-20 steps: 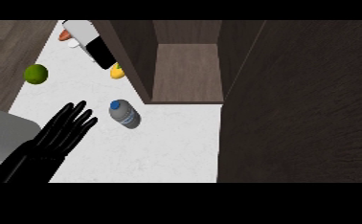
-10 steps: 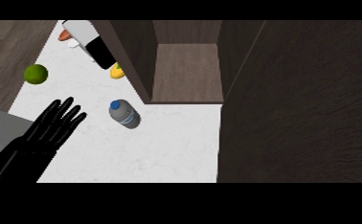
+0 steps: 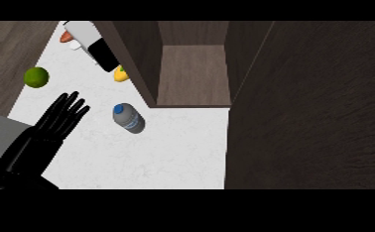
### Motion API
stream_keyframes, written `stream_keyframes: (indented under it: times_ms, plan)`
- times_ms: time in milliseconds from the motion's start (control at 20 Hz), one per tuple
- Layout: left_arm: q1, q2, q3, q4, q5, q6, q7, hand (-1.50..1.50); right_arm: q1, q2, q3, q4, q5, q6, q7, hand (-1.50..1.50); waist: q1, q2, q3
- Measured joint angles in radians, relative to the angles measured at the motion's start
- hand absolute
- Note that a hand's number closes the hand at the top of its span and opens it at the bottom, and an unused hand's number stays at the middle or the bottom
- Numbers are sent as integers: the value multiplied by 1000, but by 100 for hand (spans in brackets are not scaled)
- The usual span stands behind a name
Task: Pick up the bottled water, place it into the cabinet and close the cabinet
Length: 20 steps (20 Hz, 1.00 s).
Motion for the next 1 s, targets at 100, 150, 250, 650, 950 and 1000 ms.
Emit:
stream_keyframes:
  times_ms: [100, 150, 250, 650, 950, 1000]
  plan:
    - [-26, -5, 2, 57, -54, -11, -54, -150, 8, -3, 6, -4, 3, 2, -4, -150, -1, 0, 0]
    - [-51, -5, 2, 88, -76, -8, -66, -150, 15, -6, 10, -10, 4, 2, -2, -150, -2, 0, 0]
    - [-75, 7, 10, 115, -88, -10, -69, -150, 17, -12, 8, -9, -4, 6, -3, -150, -1, 0, 0]
    - [-219, 26, 17, 425, -226, -34, -225, -150, 60, -28, 13, -23, -11, 26, -40, -150, -7, 1, 0]
    - [-321, 29, 24, 669, -301, -16, -326, -150, 83, -19, 59, -29, 25, 14, -61, -150, -9, 2, 0]
    - [-349, 31, 28, 722, -311, -14, -344, -150, 75, -22, 53, -27, 19, 14, -58, -150, -10, 2, -1]
